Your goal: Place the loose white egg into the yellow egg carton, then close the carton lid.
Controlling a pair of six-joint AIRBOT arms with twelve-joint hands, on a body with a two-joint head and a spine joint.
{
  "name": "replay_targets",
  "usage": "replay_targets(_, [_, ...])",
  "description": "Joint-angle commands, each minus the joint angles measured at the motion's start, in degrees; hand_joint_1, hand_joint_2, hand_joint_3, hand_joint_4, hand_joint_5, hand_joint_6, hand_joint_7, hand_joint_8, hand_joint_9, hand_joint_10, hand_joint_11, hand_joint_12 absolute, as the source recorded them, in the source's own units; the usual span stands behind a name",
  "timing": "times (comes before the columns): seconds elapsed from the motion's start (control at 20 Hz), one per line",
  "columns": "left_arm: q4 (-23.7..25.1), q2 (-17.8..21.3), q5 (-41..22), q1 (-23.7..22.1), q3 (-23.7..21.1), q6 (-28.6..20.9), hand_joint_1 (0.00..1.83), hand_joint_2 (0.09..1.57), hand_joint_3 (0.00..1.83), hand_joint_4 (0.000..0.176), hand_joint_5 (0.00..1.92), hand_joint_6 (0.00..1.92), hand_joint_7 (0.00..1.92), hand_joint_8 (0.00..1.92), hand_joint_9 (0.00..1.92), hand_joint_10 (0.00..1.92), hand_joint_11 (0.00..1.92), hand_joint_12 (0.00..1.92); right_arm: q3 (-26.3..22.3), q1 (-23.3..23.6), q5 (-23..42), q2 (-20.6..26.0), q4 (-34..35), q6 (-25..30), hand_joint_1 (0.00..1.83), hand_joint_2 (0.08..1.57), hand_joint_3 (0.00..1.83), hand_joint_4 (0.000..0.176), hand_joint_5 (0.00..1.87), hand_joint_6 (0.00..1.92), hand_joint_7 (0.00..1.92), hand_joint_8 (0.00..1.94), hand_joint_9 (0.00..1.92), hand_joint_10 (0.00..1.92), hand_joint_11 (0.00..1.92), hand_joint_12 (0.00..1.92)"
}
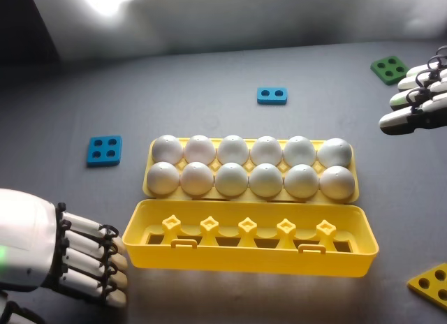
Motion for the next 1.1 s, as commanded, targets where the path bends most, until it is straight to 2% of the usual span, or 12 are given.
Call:
replay_targets(0.0, [-3.0, 0.4, -2.8, -0.5, 0.2, 0.0, 0.0, 1.57, 0.01, 0.0, 0.28, 0.01, 0.24, 0.0, 0.19, 0.0, 0.0, 0.44, -0.1, 0.8, 2.3, 0.8, 3.5, 0.5, 0.0, 1.17, 0.0, 0.15, 0.19, 0.0, 0.1, 0.0, 0.0, 0.0, 0.0, 0.0])
replay_targets(0.1, [-3.1, 0.2, -2.4, -0.6, 0.0, 0.0, 0.0, 1.57, 0.02, 0.0, 0.31, 0.01, 0.29, 0.01, 0.22, 0.01, 0.0, 0.53, -0.1, 0.8, 2.3, 0.8, 3.4, 0.5, 0.0, 1.18, 0.0, 0.144, 0.22, 0.01, 0.11, 0.01, 0.02, 0.01, 0.0, 0.0])
replay_targets(0.2, [-3.1, 0.1, -2.3, -0.7, -0.3, 0.0, 0.0, 1.57, 0.02, 0.0, 0.31, 0.01, 0.28, 0.0, 0.22, 0.0, 0.0, 0.53, -0.2, 0.8, 2.3, 0.8, 3.4, 0.5, 0.0, 1.18, 0.0, 0.143, 0.22, 0.01, 0.11, 0.01, 0.01, 0.0, 0.0, 0.0])
replay_targets(0.4, [-3.7, 0.2, -1.7, -1.1, -1.5, -0.5, 0.0, 1.57, 0.03, 0.0, 0.24, 0.0, 0.22, 0.0, 0.18, 0.0, 0.0, 0.46, -0.5, 0.7, 2.6, 1.0, 3.4, 1.4, 0.0, 1.16, 0.0, 0.144, 0.18, 0.0, 0.1, 0.0, 0.0, 0.0, 0.0, 0.0])
replay_targets(0.45, [-4.0, 0.1, -1.5, -1.4, -1.8, -0.8, 0.0, 1.57, 0.02, 0.0, 0.22, 0.0, 0.2, 0.0, 0.17, 0.0, 0.0, 0.44, -0.6, 0.7, 2.9, 1.4, 3.4, 1.8, 0.0, 1.16, 0.0, 0.136, 0.18, 0.0, 0.11, 0.01, 0.01, 0.01, 0.0, 0.0])
replay_targets(0.5, [-4.1, 0.0, -1.5, -1.5, -1.9, -1.0, 0.0, 1.56, 0.01, 0.0, 0.22, 0.0, 0.2, 0.0, 0.17, 0.0, 0.0, 0.43, -0.8, 0.6, 3.0, 1.8, 3.4, 1.8, 0.0, 1.15, 0.0, 0.141, 0.18, 0.0, 0.12, 0.01, 0.02, 0.01, 0.0, 0.0])
replay_targets(0.6, [-4.7, -0.1, -1.3, -1.8, -2.1, -1.5, 0.0, 1.56, 0.01, 0.0, 0.19, 0.0, 0.16, 0.0, 0.13, 0.0, 0.0, 0.37, -0.9, 0.5, 3.1, 2.4, 3.4, 2.4, 0.0, 1.15, 0.0, 0.142, 0.18, 0.0, 0.11, 0.01, 0.02, 0.01, 0.0, 0.0])
replay_targets(0.65, [-5.1, -0.2, -1.2, -2.2, -2.1, -2.0, 0.0, 1.55, 0.0, 0.0, 0.14, 0.0, 0.12, 0.0, 0.09, 0.0, 0.0, 0.26, -1.1, 0.5, 3.3, 2.8, 3.3, 3.0, 0.0, 1.15, 0.0, 0.147, 0.2, 0.01, 0.12, 0.01, 0.03, 0.01, 0.0, 0.0])
replay_targets(0.8, [-5.8, -0.2, -1.1, -3.0, -2.1, -3.0, 0.0, 1.54, 0.0, 0.0, 0.12, 0.0, 0.09, 0.0, 0.06, 0.0, 0.0, 0.19, -1.4, 0.4, 3.5, 3.7, 2.9, 3.6, 0.0, 1.15, 0.0, 0.15, 0.15, 0.0, 0.06, 0.0, 0.0, 0.0, 0.0, 0.0])
replay_targets(0.85, [-5.8, -0.2, -1.1, -3.4, -2.2, -3.3, 0.0, 1.52, 0.0, 0.0, 0.03, 0.0, 0.01, 0.0, 0.0, 0.0, 0.0, 0.01, -1.4, 0.4, 3.5, 3.9, 2.8, 3.9, 0.0, 1.15, 0.0, 0.154, 0.15, 0.0, 0.05, 0.0, 0.0, 0.0, 0.0, 0.0])
replay_targets(0.9, [-5.8, -0.2, -1.1, -3.7, -2.2, -3.6, 0.0, 1.52, 0.0, 0.0, 0.02, 0.0, 0.0, 0.0, 0.0, 0.0, 0.0, 0.0, -1.4, 0.4, 3.5, 4.0, 2.8, 3.9, 0.0, 1.15, 0.0, 0.157, 0.15, 0.0, 0.05, 0.0, 0.0, 0.0, 0.0, 0.0])
replay_targets(1.05, [-5.9, -0.3, -1.2, -5.2, -1.9, -4.5, 0.0, 1.49, 0.0, 0.0, 0.0, 0.0, 0.0, 0.0, 0.0, 0.0, 0.0, 0.0, -1.4, 0.4, 3.7, 4.1, 2.0, 3.9, 0.0, 1.15, 0.0, 0.144, 0.2, 0.01, 0.09, 0.0, 0.0, 0.0, 0.0, 0.0])
